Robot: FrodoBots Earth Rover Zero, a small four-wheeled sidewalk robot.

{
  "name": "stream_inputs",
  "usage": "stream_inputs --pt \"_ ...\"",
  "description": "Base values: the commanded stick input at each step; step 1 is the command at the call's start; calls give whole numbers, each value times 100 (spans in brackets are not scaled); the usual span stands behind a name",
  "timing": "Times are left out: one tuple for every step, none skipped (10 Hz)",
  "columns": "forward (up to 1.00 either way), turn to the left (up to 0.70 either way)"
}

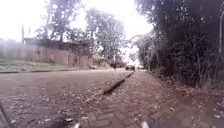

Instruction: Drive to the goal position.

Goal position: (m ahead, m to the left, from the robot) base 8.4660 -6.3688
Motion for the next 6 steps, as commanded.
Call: stream_inputs --pt "-43 8" --pt "-70 0" --pt "-70 1" --pt "-70 2" --pt "-70 6" --pt "-70 14"
